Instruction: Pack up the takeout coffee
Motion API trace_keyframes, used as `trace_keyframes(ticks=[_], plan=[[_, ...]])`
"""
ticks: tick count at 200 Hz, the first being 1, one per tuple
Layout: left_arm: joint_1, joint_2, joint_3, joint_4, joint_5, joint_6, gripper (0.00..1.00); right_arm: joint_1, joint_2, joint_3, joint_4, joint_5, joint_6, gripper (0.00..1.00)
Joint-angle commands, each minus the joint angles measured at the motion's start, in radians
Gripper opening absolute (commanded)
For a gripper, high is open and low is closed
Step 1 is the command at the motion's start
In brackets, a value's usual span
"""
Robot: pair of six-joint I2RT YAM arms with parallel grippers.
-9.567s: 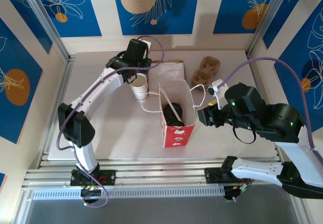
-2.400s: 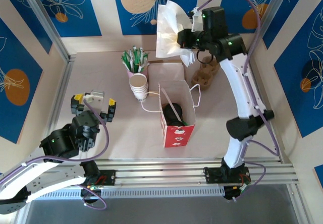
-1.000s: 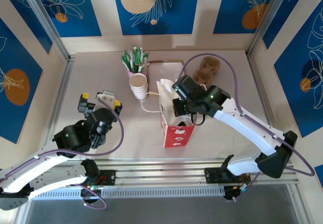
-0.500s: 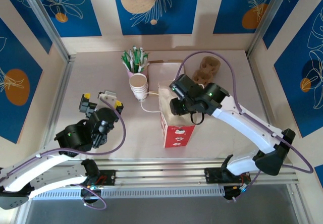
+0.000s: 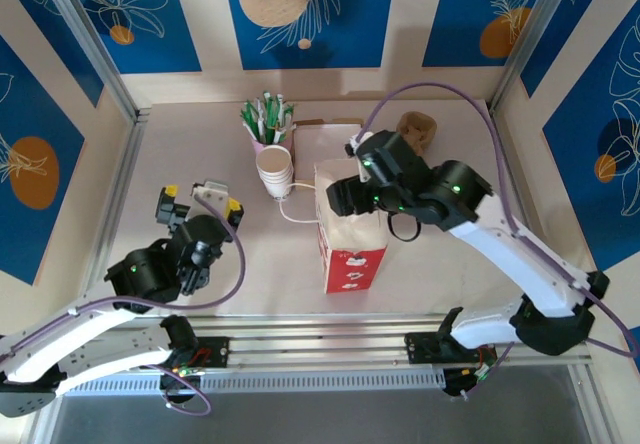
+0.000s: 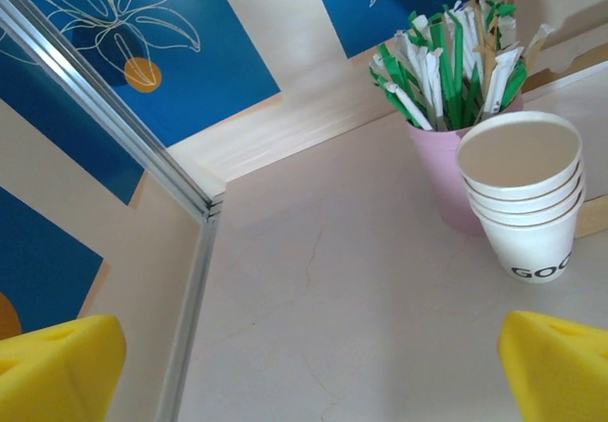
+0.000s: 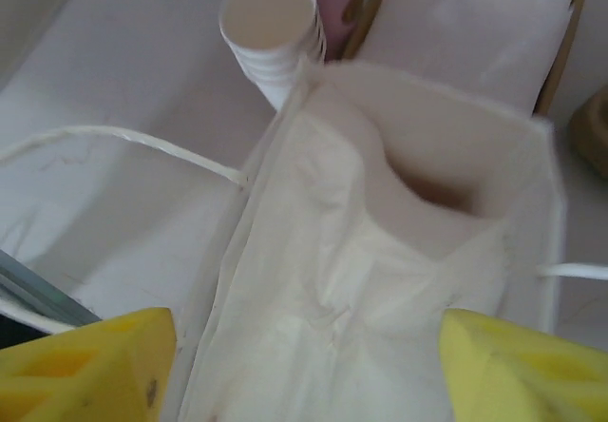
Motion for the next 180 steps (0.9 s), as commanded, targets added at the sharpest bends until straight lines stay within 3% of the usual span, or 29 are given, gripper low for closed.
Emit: trace_keyframes(ticks=[1,24,45,81,106,133,159,180], plan=[[0.012,-0.064,-0.033,0.078,0.056,0.035,1.0,-0.037,-0.1,0.025,0.05,0.055,-0.054,0.84],[0.012,-0.142,-0.076,0.149,0.066,0.037,1.0,-0.101,-0.212,-0.065,0.132,0.112,-0.073,1.0],[0.012,-0.198,-0.127,0.221,0.072,0.033,1.0,-0.221,-0.346,-0.23,0.259,0.08,-0.112,0.99],[0.012,-0.188,-0.187,0.33,-0.035,0.053,1.0,-0.5,-0.529,-0.546,0.454,0.046,-0.124,0.99],[0.042,-0.157,-0.24,0.419,-0.003,0.089,1.0,-0.698,-0.579,-0.758,0.611,-0.05,-0.13,0.99],[0.176,-0.069,-0.255,0.394,0.104,0.02,1.0,-0.79,-0.569,-0.981,0.856,-0.105,-0.1,0.99],[0.376,0.027,-0.247,0.345,0.281,-0.116,1.0,-0.846,-0.501,-1.153,1.067,-0.024,-0.068,0.99],[0.49,0.104,-0.273,0.398,0.341,-0.159,1.0,-0.861,-0.394,-1.231,1.276,-0.005,-0.114,0.99]])
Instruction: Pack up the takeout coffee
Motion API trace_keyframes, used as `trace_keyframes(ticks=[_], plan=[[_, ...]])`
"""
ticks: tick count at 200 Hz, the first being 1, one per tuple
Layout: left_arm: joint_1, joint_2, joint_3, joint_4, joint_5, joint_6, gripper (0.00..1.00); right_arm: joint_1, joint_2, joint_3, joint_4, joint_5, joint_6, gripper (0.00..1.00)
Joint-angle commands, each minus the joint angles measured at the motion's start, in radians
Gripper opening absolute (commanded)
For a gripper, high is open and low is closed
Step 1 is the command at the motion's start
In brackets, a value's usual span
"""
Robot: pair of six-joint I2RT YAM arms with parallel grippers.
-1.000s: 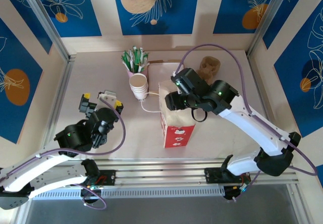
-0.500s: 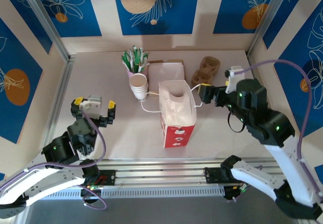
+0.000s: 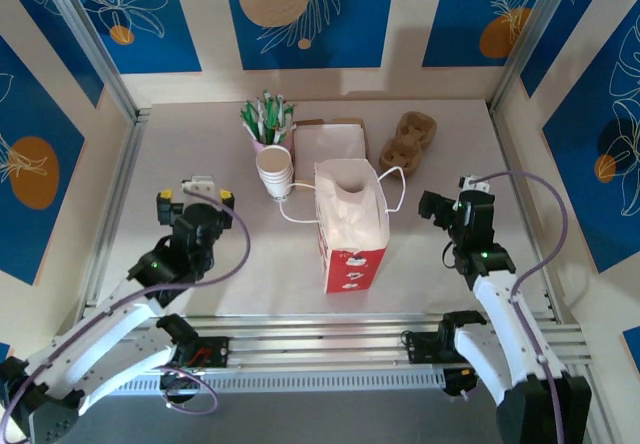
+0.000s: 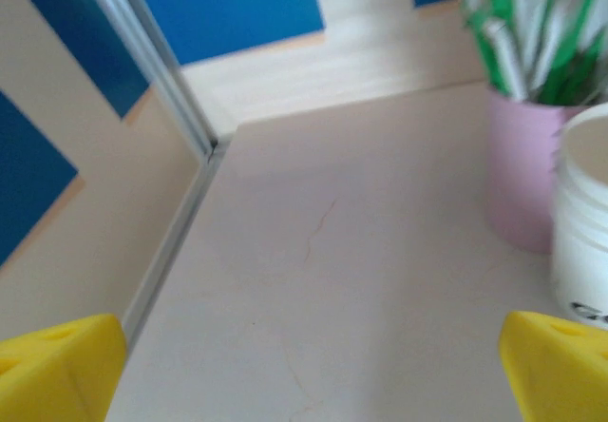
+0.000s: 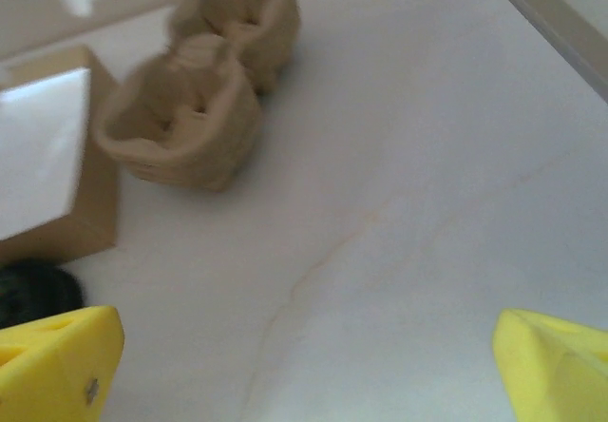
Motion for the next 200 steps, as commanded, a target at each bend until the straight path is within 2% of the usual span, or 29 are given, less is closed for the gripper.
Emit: trace_keyframes(ticks=[1,33,71,104,116,128,138,148,154,160,167,178,187,200], plan=[[0.107,0.055,-0.027,0.041,0.132,-0.101,1.0,-0.02,0.078,-0.062,0.361,0.023,-0.03,0.99],[0.24,0.155,-0.037,0.093,0.223,-0.135,1.0,-0.02,0.271,-0.065,0.551,0.011,-0.089,0.99],[0.369,0.256,-0.096,0.276,0.262,-0.087,1.0,-0.023,0.466,-0.09,0.756,-0.018,-0.141,0.99],[0.404,0.367,-0.191,0.586,0.257,0.003,1.0,-0.018,0.643,-0.118,0.985,-0.029,-0.143,0.99],[0.414,0.425,-0.224,0.713,0.257,0.024,1.0,-0.018,0.653,-0.078,0.898,-0.143,-0.186,0.99],[0.42,0.493,-0.249,0.835,0.27,0.055,1.0,-0.008,0.749,-0.121,1.111,-0.15,-0.212,0.99],[0.424,0.554,-0.275,0.946,0.285,0.088,1.0,-0.022,0.697,-0.092,0.949,-0.126,-0.175,0.99],[0.427,0.619,-0.302,1.076,0.29,0.113,1.0,-0.022,0.732,-0.117,1.068,-0.131,-0.181,0.99],[0.43,0.65,-0.301,1.1,0.292,0.116,1.0,-0.021,0.724,-0.111,1.035,-0.127,-0.18,0.99],[0.438,0.676,-0.296,1.118,0.315,0.117,1.0,-0.024,0.703,-0.097,0.974,-0.133,-0.177,0.99],[0.443,0.718,-0.29,1.161,0.361,0.143,1.0,-0.024,0.718,-0.11,1.027,-0.135,-0.183,0.99],[0.449,0.738,-0.241,1.071,0.471,0.16,1.0,-0.025,0.708,-0.101,0.989,-0.131,-0.18,0.99],[0.491,0.742,-0.227,1.038,0.537,0.128,1.0,-0.025,0.716,-0.108,1.021,-0.136,-0.182,0.99],[0.515,0.741,-0.256,1.066,0.646,0.124,1.0,-0.025,0.709,-0.104,0.999,-0.133,-0.181,0.99]])
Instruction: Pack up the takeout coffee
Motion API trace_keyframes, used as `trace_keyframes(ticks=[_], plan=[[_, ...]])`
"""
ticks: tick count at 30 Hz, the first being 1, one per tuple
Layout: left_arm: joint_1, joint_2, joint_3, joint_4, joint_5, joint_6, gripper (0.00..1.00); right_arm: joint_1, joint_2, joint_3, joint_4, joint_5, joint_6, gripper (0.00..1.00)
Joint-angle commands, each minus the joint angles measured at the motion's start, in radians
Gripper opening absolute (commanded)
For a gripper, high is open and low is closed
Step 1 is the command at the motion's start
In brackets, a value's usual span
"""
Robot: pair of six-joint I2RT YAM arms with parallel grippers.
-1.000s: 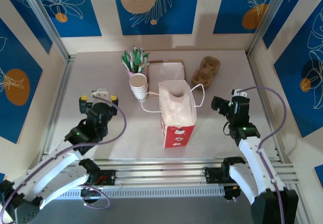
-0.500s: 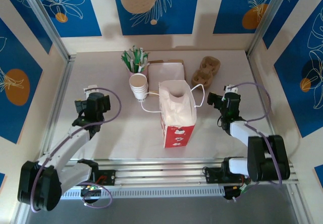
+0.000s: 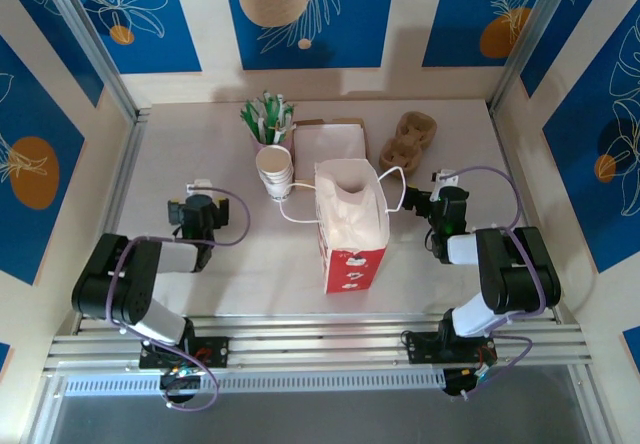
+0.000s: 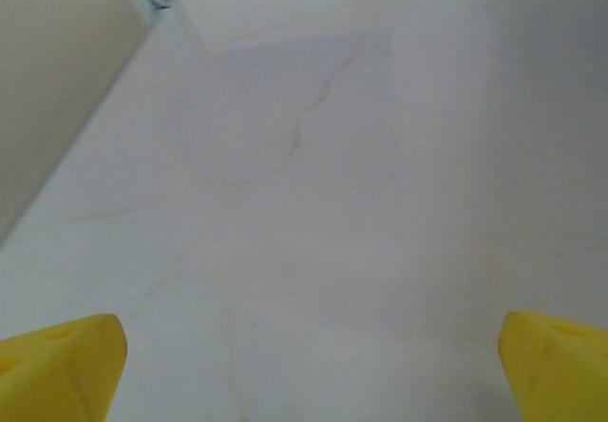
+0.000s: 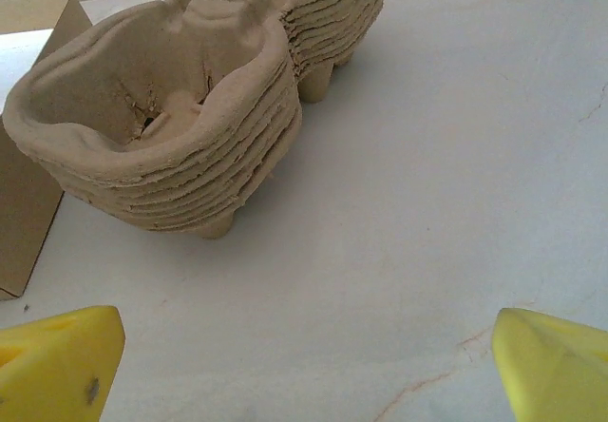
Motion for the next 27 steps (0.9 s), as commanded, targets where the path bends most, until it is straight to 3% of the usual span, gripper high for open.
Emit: trace_keyframes(ticks=[1,2,4,9,27], plan=[[0.058,0.001,0.001,0.114,0.244,0.019,1.0,-0.005,-0.014,0.001,0.045,-0.016,-0.016,0.99],[0.061,0.046,-0.034,0.253,0.28,0.049,1.0,-0.004,-0.01,-0.002,0.057,-0.015,-0.018,0.99],[0.066,0.034,-0.021,0.203,0.26,0.023,1.0,-0.004,-0.012,-0.001,0.052,-0.016,-0.017,0.99],[0.062,0.035,-0.048,0.261,0.203,0.015,1.0,0.005,-0.011,0.001,0.049,0.002,-0.021,0.99],[0.066,0.035,-0.041,0.249,0.235,0.021,1.0,0.011,-0.013,0.001,0.05,0.014,-0.024,0.99]])
